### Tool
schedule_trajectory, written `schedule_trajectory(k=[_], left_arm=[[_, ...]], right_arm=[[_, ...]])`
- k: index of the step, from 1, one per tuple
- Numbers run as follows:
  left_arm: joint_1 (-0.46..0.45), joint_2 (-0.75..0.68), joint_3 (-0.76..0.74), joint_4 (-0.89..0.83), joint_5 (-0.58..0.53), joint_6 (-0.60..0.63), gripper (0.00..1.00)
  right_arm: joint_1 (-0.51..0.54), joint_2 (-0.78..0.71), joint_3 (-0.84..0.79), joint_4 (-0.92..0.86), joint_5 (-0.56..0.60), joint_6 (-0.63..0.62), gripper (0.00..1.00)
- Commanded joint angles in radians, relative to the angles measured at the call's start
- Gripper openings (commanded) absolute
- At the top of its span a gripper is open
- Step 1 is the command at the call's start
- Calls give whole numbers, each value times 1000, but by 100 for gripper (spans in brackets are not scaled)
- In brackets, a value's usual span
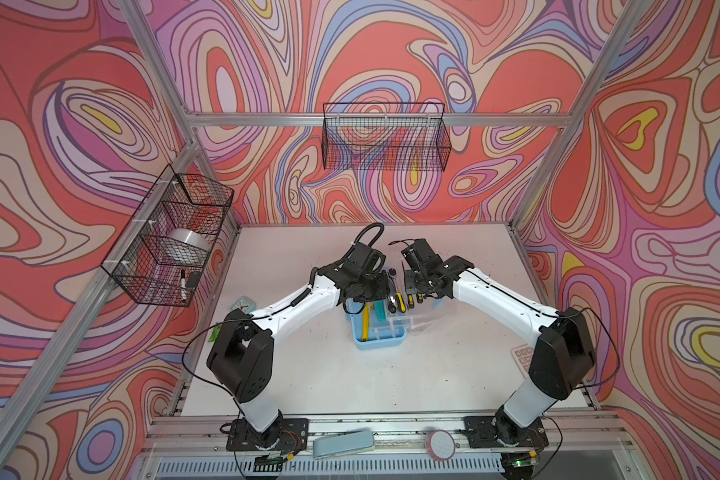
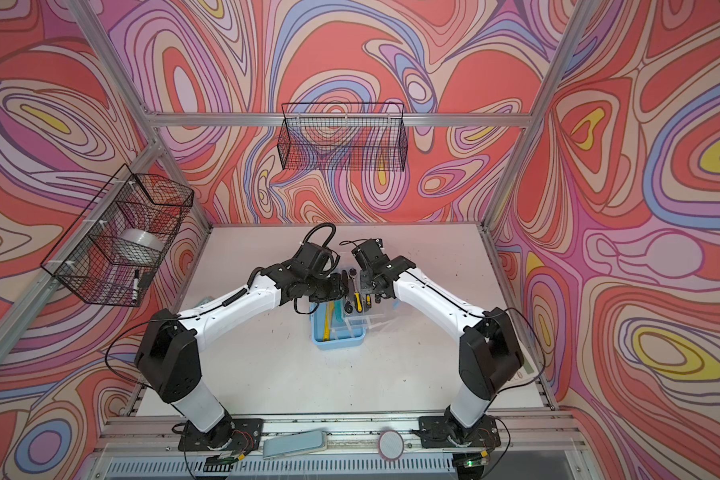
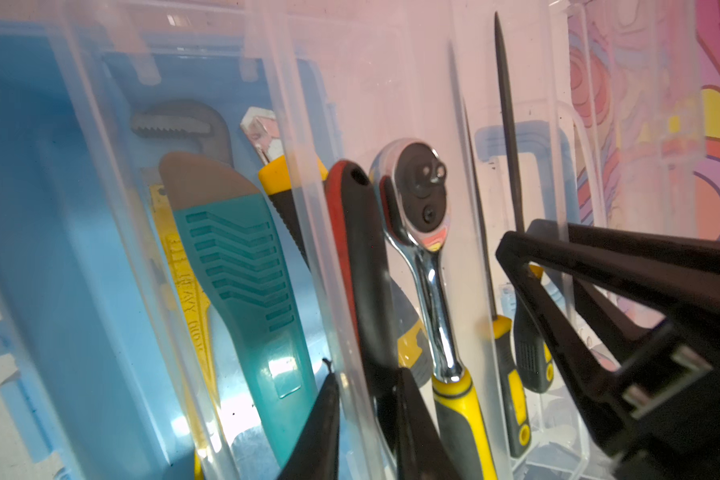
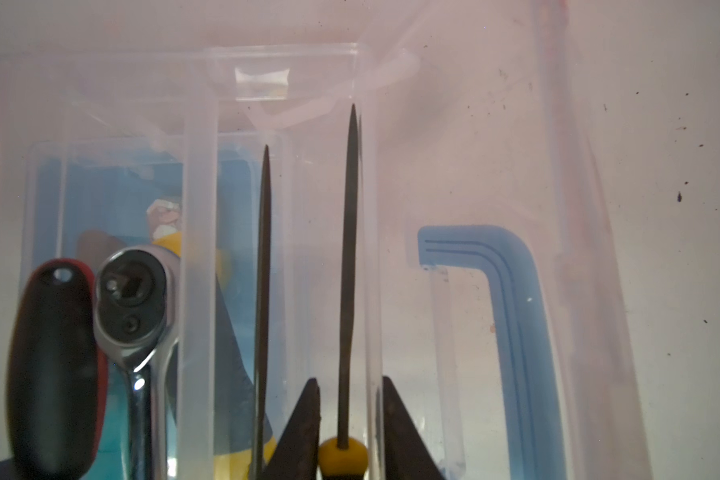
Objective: Pack the tool kit
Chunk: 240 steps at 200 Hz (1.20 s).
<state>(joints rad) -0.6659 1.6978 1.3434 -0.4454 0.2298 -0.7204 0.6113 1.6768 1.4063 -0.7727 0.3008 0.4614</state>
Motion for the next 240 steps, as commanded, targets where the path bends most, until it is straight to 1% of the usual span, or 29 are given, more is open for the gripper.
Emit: schedule_trajectory(k=[1,26,58,122,183,203,225,240], left_arm=[[-3,33,-48,-39,-30,27,19],[-1,34,-61,-36,-34,23,18],[0,34,-76,-34,-38,18,17],[10,27,-109,-18,-38,10,13],[23,14,-144,-5,-43,5,13],[26,14,-150,-4,-47,5,12],[29,11,-159,-4,-51,5,12],[31,11,-164,-5,-53,5,12]], right_arm=[[10,14,28,21,1,-5,26],[10,12,37,18,-4,-3,31],[10,11,48,21,-8,-4,34],[10,21,49,30,-34,-12,34],[11,8,45,36,-31,-10,34],[10,5,56,31,-34,-14,39],[11,3,73,24,-50,-16,49],[11,0,89,24,-75,-20,54]])
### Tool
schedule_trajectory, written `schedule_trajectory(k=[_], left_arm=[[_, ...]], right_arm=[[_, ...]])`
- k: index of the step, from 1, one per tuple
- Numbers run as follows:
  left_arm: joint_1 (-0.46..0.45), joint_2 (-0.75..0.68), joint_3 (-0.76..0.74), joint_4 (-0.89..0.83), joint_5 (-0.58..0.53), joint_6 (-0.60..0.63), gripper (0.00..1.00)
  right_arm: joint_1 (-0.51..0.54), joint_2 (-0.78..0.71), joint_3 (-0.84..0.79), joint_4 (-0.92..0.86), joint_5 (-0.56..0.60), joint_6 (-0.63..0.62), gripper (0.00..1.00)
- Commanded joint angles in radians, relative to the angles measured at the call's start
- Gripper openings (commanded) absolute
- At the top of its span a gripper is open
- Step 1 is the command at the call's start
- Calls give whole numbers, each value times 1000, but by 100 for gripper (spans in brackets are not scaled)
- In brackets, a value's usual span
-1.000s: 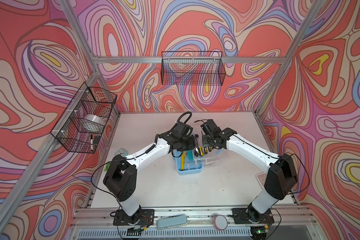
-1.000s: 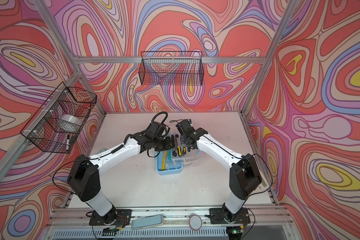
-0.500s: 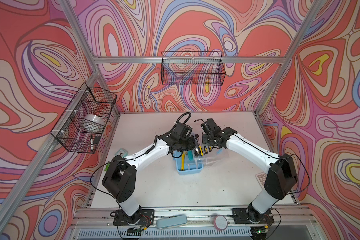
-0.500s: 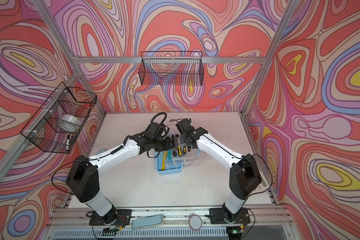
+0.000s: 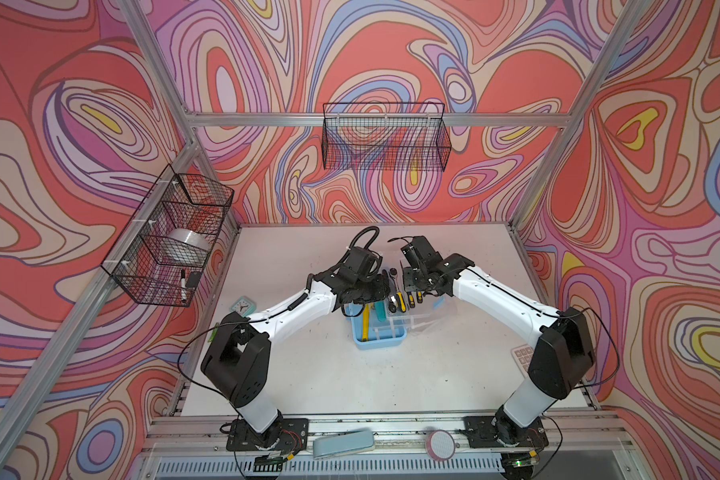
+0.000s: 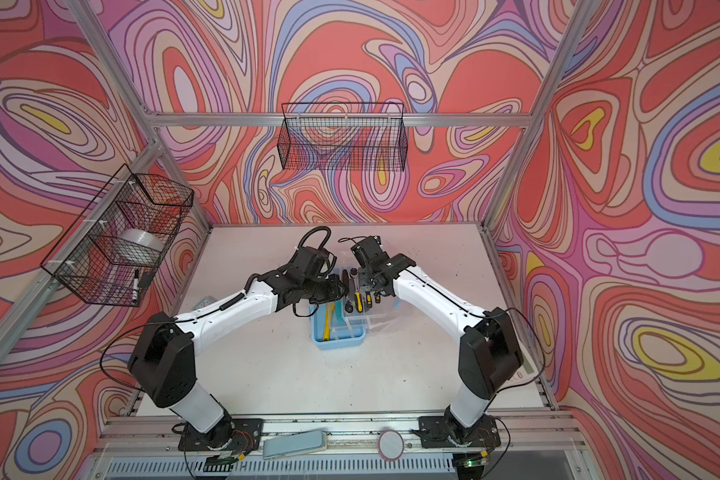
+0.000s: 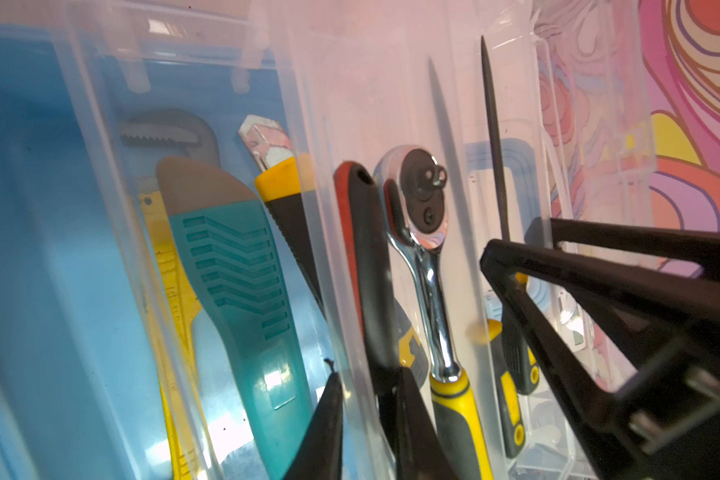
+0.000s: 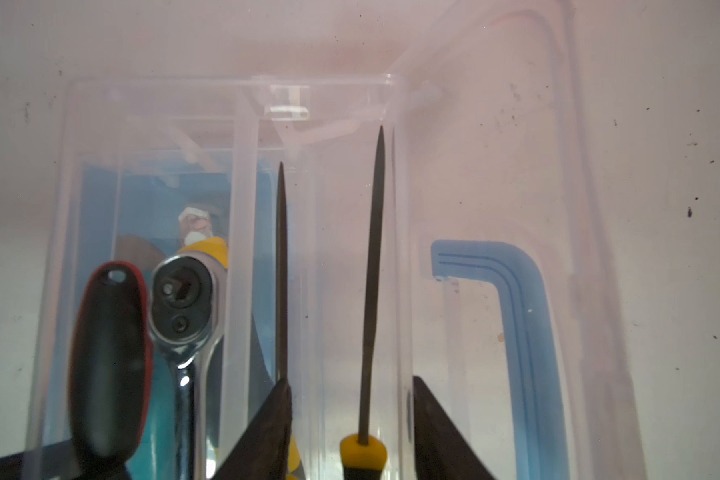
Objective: Pack the tool kit
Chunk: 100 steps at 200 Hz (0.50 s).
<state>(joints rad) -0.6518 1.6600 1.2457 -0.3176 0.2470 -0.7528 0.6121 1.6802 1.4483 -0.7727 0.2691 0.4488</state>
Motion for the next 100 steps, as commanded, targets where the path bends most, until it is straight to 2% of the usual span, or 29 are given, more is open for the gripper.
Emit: schedule_trajectory(k=[1,25,62,86,100], left_arm=[[17,50,-66,-132,-71,38,12],[19,50,-71,-130,-71,38,12],[20,60,-74,-126,-68,38,12],[23,65,-79,-129,-72,40,12],[26,67,-84,-127,-72,39,12]], right_arm=[[10,-4,49,24,-45,-8,54],[23,-11,92,22,-68,-25,66],[38,-26,154,-3,-54,-42,68],[38,-63,152,-17,2,-54,70],[37,-85,142,-32,53,-77,74]])
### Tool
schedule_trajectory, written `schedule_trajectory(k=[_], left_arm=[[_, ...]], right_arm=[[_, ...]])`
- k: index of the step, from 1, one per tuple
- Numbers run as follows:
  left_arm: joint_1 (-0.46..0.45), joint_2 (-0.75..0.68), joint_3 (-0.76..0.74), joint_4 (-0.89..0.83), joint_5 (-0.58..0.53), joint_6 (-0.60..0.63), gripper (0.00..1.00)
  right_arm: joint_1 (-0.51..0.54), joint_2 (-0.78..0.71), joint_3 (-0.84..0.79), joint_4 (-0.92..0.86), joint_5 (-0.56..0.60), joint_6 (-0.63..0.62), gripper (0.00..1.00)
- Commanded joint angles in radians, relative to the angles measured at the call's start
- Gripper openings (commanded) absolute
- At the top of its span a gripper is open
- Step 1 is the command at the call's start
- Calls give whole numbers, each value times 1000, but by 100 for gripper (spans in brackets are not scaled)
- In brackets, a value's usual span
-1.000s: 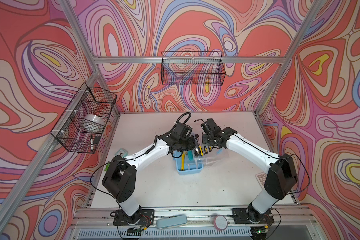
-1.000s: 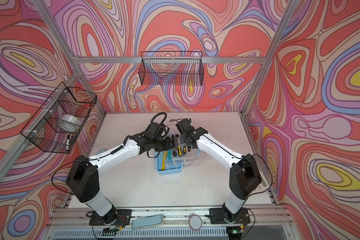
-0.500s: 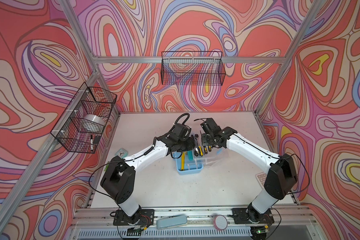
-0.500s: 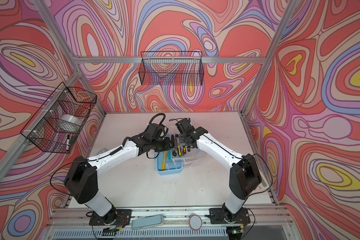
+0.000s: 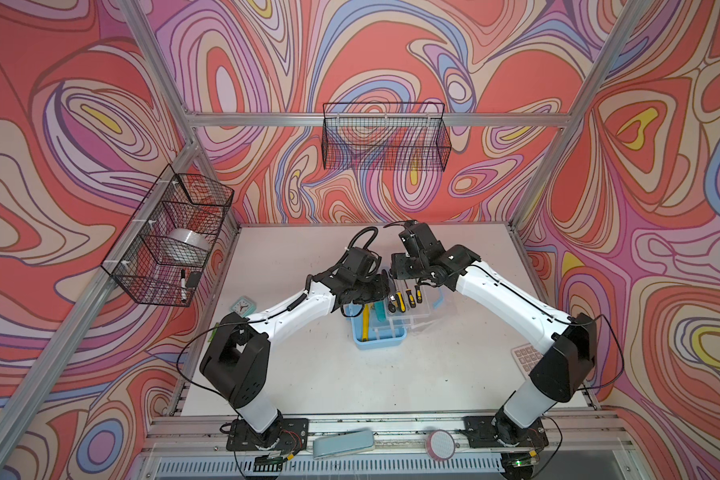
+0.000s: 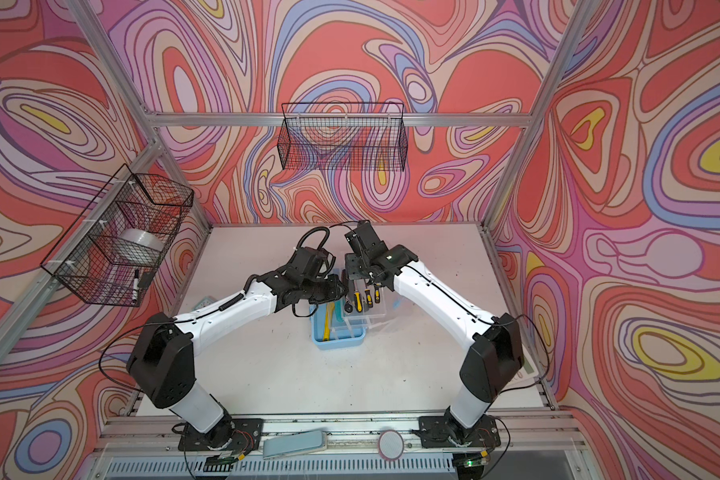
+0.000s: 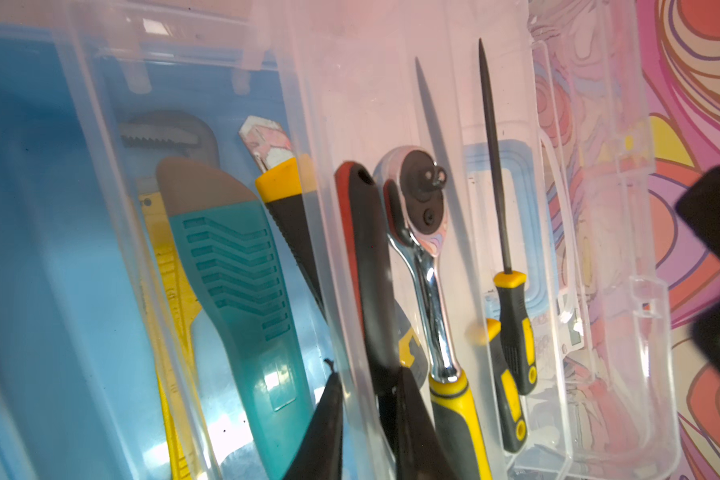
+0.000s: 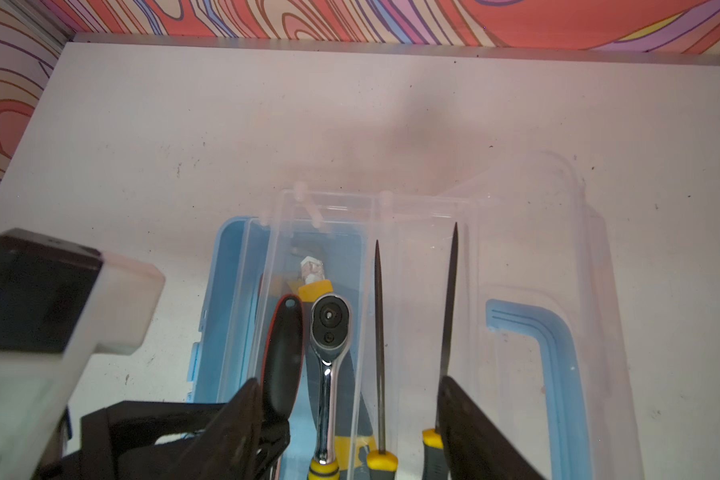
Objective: Pack the tool kit
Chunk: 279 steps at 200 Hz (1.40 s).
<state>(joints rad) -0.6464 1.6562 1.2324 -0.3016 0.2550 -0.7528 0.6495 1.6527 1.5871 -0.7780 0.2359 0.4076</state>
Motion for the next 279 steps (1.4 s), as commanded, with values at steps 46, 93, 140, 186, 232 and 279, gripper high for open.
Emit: schedule_trajectory(k=[46,93,140,186,232,279], left_arm=[[29,66,-89,-140,-82,36,12],[30,59,-92,-137,-86,35,11],[31,57,-97,-136,-88,33,11],[34,51,-102,-131,-87,33,11],[39,42,-116,-119,-87,30,11],[42,36,-120,-117,-87,33,11]], right_arm=[[-136,-200,-144,38,-39,-67,84],[-290,-293,-282,81,-170,-82,89],[-419,-330,-444,187,-345,-49,93],[-438,-340,-548,280,-473,-2,94],[-436,-346,-601,371,-592,60,92],[-417,-353,-628,452,-680,120,89]])
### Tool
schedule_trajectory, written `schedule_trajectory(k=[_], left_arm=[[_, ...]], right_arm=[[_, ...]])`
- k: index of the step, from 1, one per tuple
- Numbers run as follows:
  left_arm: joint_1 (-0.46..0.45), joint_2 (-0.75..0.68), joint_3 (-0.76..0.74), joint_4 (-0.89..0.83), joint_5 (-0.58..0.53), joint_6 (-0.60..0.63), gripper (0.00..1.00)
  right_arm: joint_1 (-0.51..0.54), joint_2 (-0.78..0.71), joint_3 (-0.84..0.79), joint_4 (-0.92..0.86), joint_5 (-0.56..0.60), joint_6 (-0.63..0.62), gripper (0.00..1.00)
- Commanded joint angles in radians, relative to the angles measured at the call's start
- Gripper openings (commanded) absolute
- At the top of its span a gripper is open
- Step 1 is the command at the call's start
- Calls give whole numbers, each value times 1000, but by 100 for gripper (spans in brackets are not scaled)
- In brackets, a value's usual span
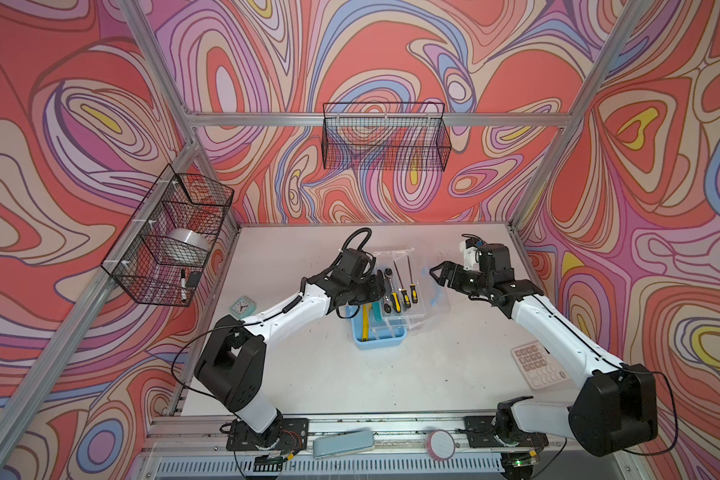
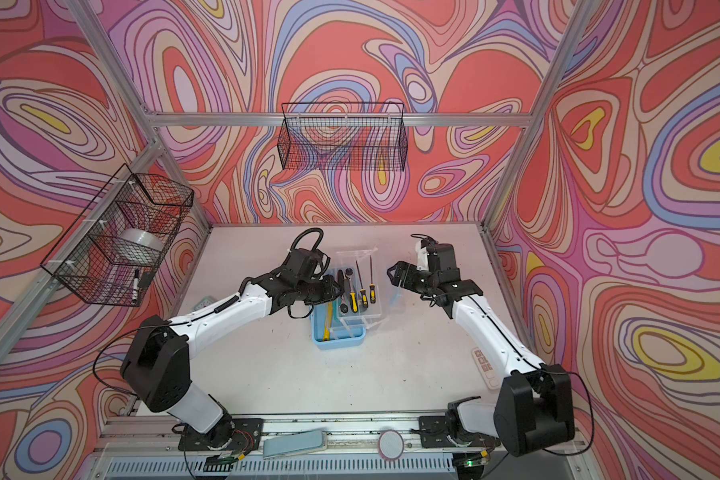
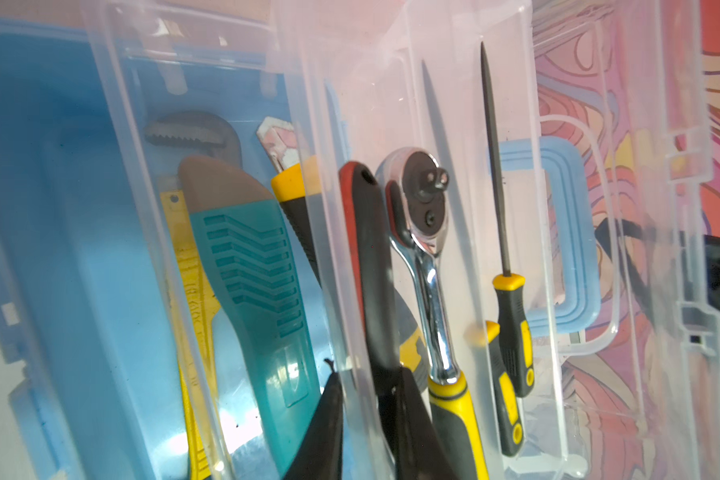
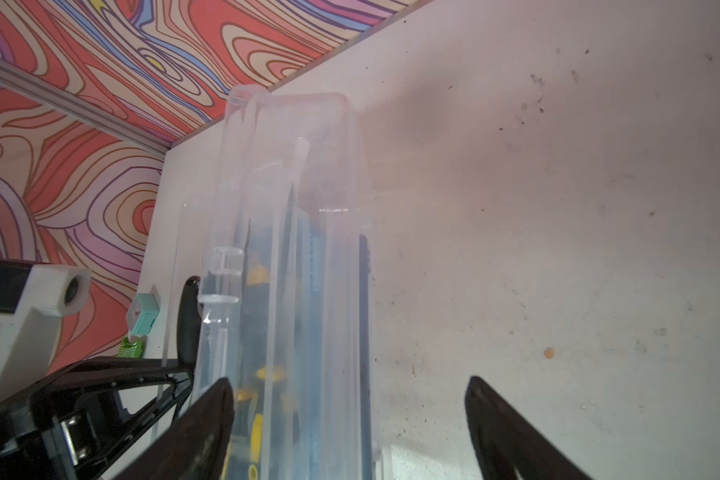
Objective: Pack the tool kit
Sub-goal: 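Swing the lid down with the right gripper while the left moves to the latch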
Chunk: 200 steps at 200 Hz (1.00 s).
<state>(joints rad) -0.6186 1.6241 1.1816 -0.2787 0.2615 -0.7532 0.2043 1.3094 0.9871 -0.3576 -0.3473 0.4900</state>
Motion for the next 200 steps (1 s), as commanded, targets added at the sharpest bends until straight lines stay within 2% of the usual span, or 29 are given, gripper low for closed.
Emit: schedule_trajectory(k=[1,95,120,155,172,200], left_arm=[[15,68,-69,-140,-93,33,11],[31,22,-114,-142,-105,35,13],[32,-10,-112,-163,-118,44,24],[34,-78,-107,-239,-167,67,45],[38,-119,-126,-260,-198,71,50],[60,-165,-165,-261,-189,68,51]], right_arm=[[29,-10,-28,33,-97,38,89],[204,59,52,74,-11,101,84],[252,102,78,100,-4,116,83],[273,132,106,84,48,95,82],[271,128,124,35,108,64,83],[271,144,152,-24,147,20,85]])
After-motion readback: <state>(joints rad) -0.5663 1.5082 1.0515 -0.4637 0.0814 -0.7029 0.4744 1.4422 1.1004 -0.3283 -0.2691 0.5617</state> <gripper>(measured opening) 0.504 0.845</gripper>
